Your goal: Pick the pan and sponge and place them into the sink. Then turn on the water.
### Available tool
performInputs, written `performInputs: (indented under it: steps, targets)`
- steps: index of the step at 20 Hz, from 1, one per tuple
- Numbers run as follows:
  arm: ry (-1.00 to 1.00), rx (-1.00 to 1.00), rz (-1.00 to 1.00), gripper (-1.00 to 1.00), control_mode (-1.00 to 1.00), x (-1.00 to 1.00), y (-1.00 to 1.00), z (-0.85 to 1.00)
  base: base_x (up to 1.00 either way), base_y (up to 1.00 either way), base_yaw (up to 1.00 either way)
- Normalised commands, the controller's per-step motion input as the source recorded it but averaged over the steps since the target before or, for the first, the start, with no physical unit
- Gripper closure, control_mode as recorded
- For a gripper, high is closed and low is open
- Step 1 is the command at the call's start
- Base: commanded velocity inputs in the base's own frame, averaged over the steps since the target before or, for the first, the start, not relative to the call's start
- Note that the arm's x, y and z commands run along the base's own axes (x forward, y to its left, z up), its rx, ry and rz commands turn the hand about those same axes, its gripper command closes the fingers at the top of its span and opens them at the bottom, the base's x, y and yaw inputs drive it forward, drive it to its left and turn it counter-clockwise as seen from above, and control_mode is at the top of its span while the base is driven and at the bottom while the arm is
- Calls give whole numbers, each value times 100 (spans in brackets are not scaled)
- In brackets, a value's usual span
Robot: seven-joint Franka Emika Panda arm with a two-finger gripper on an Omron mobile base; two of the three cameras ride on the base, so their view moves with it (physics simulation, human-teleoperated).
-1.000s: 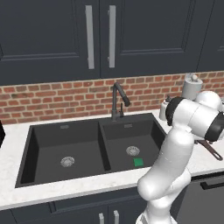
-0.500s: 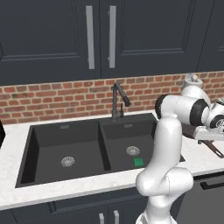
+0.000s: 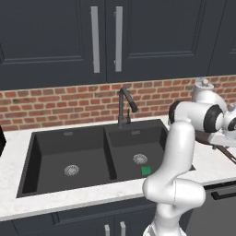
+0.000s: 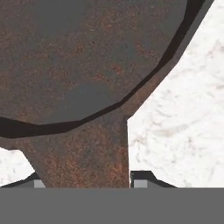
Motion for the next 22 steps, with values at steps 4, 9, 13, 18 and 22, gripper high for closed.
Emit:
performInputs:
  steps: [4, 9, 13, 18, 22]
  targets:
    - [0, -1, 0, 100, -100, 0, 0, -2, 0, 0, 0]
    - [-1, 0, 3, 100, -100, -6, 20, 0, 0, 0, 0]
    - [-15, 0, 10, 100, -100, -26, 29, 5, 0, 0, 0]
    - [-20, 0, 16, 100, -100, -39, 36, 26, 0, 0, 0]
    - [-15, 0, 19, 100, -100, -26, 48, 31, 0, 0, 0]
